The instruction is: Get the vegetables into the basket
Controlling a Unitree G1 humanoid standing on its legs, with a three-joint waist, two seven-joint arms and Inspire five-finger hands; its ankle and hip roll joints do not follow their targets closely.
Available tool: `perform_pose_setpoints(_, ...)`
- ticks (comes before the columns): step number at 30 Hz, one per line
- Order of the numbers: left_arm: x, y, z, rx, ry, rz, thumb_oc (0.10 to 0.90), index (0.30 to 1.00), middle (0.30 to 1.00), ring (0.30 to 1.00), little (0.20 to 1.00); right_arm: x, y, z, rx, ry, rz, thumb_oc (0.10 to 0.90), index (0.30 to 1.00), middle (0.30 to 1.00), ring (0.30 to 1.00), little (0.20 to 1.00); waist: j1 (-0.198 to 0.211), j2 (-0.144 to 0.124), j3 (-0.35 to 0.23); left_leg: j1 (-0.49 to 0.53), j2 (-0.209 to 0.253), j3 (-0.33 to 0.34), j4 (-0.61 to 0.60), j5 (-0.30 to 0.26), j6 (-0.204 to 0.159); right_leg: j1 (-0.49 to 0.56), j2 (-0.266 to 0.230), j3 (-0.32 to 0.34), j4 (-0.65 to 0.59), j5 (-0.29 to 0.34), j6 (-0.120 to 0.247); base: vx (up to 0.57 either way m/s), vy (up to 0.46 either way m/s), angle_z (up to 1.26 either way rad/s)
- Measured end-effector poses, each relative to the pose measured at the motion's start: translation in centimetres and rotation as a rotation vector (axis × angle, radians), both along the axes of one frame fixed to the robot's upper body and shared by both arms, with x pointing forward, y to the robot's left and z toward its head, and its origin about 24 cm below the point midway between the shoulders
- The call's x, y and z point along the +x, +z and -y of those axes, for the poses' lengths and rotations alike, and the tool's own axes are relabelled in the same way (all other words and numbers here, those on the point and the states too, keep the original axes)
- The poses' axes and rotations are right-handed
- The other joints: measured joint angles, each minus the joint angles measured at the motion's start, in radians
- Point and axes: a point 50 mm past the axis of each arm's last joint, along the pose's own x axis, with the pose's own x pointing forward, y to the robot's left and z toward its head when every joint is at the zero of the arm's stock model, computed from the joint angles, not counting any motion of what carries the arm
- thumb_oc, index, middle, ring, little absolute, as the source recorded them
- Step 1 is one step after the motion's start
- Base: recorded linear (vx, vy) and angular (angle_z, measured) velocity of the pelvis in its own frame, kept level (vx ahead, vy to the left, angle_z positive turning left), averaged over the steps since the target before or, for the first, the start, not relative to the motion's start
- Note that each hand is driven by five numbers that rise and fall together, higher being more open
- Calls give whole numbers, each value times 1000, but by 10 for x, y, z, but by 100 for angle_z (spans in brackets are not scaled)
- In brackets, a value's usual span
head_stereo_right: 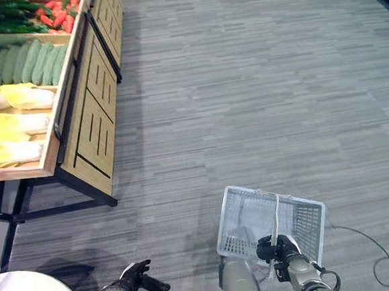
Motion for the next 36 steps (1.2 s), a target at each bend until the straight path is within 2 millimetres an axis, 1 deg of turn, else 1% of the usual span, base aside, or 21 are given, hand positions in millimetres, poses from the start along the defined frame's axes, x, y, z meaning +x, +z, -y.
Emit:
perform_pose_setpoints(2, 7, 2, -2, 14, -6, 12, 900, 1000, 1000, 1000, 1000, -4, -3, -2, 10, 2, -25, 400, 300, 300, 300, 300, 7, -6, 1, -88, 43, -27, 161, 6, -35, 21, 1, -26, -18, -2, -21, 202, -267, 42)
perform_pose_setpoints(3, 4, 2, -5, 17, 11, 5, 900, 1000, 1000, 1000, 1000, -4, -3, -4, 16, 1, -24, 400, 300, 300, 300, 300, 20, -3, 2, -111, 59, -40, 213, 28, -58, 40, 12, -26, -41, -2, -25, 161, -223, -3)
perform_pose_setpoints(4, 3, 2, -8, 24, 19, -1, 900, 1000, 1000, 1000, 1000, -5, -5, -7, 21, 6, -36, 400, 300, 300, 300, 300, 36, -6, 5, -153, 89, -54, 320, 61, -69, 71, 34, -29, -74, 5, -49, 179, -208, -18)
perform_pose_setpoints(6, -2, 1, -12, 16, 73, -13, 900, 1000, 1000, 1000, 1000, -6, -5, -7, 11, 36, -46, 400, 300, 300, 300, 300, 36, -18, 12, -187, 98, -91, 404, 134, -81, 104, 46, -27, -90, -5, -69, 259, -178, -12)
perform_pose_setpoints(8, -3, 0, -11, 8, 81, -13, 900, 1000, 1000, 1000, 1000, -11, -6, -4, 0, 29, -64, 400, 300, 300, 300, 300, 31, -28, 18, -194, 78, -76, 402, 118, -83, 158, 46, -15, -133, -15, -97, 209, -40, -5)
perform_pose_setpoints(10, -2, 1, -9, 3, 78, -2, 900, 1000, 1000, 1000, 1000, -16, -8, -2, -5, 19, -84, 400, 300, 300, 300, 300, 33, -41, 24, -193, 59, -31, 335, 73, -56, 189, 49, -15, -170, -5, -108, 204, 50, -4)
perform_pose_setpoints(12, 2, 2, -7, -5, 70, 14, 900, 1000, 1000, 1000, 1000, -23, -10, -3, -1, 11, -99, 400, 300, 300, 300, 300, 35, -53, 26, -226, 36, 14, 105, 46, -55, 227, 66, -7, -247, 12, -104, 219, 86, -5)
perform_pose_setpoints(15, 9, 4, -5, -17, 75, 40, 900, 1000, 1000, 1000, 1000, -27, -12, -5, 3, 13, -116, 400, 300, 300, 300, 300, 65, -57, 29, -273, 7, -24, -166, 75, -42, 277, 102, 36, -336, 33, -77, 321, 127, -32)
perform_pose_setpoints(17, 19, 8, -4, -26, 80, 79, 900, 1000, 1000, 1000, 1000, -33, -14, -4, -2, 13, -145, 400, 300, 300, 300, 300, 87, -49, 34, -370, 21, -33, -167, 146, -41, 308, 126, 62, -377, 51, -78, 268, 99, -61)
perform_pose_setpoints(20, 21, 9, -5, -31, 109, 89, 900, 1000, 1000, 1000, 1000, -35, -15, -4, -14, 35, -164, 400, 300, 300, 300, 300, 90, -43, 32, -418, 33, 5, -150, 204, -22, 350, 130, 97, -407, 47, -70, 298, 180, -54)
perform_pose_setpoints(21, 19, 8, -6, -30, 117, 81, 900, 1000, 1000, 1000, 1000, -40, -16, -2, -23, 36, -187, 400, 300, 300, 300, 300, 89, -40, 29, -407, 32, 48, -155, 227, 4, 372, 119, 124, -407, 29, -42, 244, 196, -74)
perform_pose_setpoints(22, 16, 7, -6, -31, 119, 72, 900, 1000, 1000, 1000, 1000, -43, -16, 1, -29, 33, -196, 400, 300, 300, 300, 300, 91, -24, 19, -389, 29, 62, -160, 230, 19, 387, 119, 145, -407, 18, -25, 267, 238, -73)
perform_pose_setpoints(23, 12, 6, -7, -29, 120, 63, 900, 1000, 1000, 1000, 1000, -47, -16, 2, -34, 32, -208, 400, 300, 300, 300, 300, 87, -13, 13, -365, 23, 57, -165, 276, 57, 413, 109, 162, -406, -5, -3, 196, 166, -45)
perform_pose_setpoints(24, 13, 6, -10, -19, 121, 62, 900, 1000, 1000, 1000, 1000, -48, -18, -3, -26, 31, -211, 400, 300, 300, 300, 300, 87, -40, 9, -353, -8, 66, -165, 255, 73, 414, 76, 163, -395, -14, 11, 248, 221, -30)
perform_pose_setpoints(27, 12, 7, -20, 12, 126, 52, 900, 1000, 1000, 1000, 1000, -51, -22, -16, 12, 41, -222, 400, 300, 300, 300, 300, 103, -80, -1, -306, -74, 116, -160, 193, 120, 390, 0, 169, -305, -19, 28, 208, 209, -28)
perform_pose_setpoints(30, 11, 8, -26, 29, 127, 48, 900, 1000, 1000, 1000, 1000, -44, -22, -22, 23, 91, -198, 400, 300, 300, 300, 300, 135, -88, -10, -276, -102, 148, -156, 156, 136, 320, -35, 161, -146, -45, 69, 145, 168, -30)
perform_pose_setpoints(31, 12, 9, -29, 40, 129, 53, 900, 1000, 1000, 1000, 1000, -40, -21, -25, 22, 119, -188, 400, 300, 300, 300, 300, 141, -99, -17, -266, -120, 153, -158, 132, 160, 297, -52, 163, -77, -49, 89, 134, 174, 3)
perform_pose_setpoints(32, 13, 10, -31, 45, 131, 57, 900, 1000, 1000, 1000, 1000, -35, -20, -26, 18, 131, -177, 400, 300, 300, 300, 300, 148, -99, -17, -258, -125, 159, -159, 132, 159, 270, -55, 166, -17, -49, 90, 132, 196, -3)
perform_pose_setpoints(34, 12, 11, -36, 64, 125, 53, 900, 1000, 1000, 1000, 1000, -21, -16, -28, 15, 143, -129, 400, 300, 300, 300, 300, 163, -100, -18, -224, -139, 172, -159, 99, 190, 175, -78, 150, 199, -19, 124, 172, 256, -11)
perform_pose_setpoints(35, 9, 10, -38, 70, 119, 42, 900, 1000, 1000, 1000, 1000, -14, -14, -28, 10, 145, -104, 400, 300, 300, 300, 300, 162, -96, -15, -189, -154, 172, -159, 82, 197, 117, -92, 142, 350, 44, 135, 230, 267, 5)
perform_pose_setpoints(36, 4, 8, -38, 72, 121, 28, 900, 1000, 1000, 1000, 1000, -11, -13, -27, 10, 140, -92, 400, 300, 300, 300, 300, 162, -90, -14, -170, -156, 170, -159, 72, 195, 92, -111, 139, 421, 39, 134, 215, 160, 9)
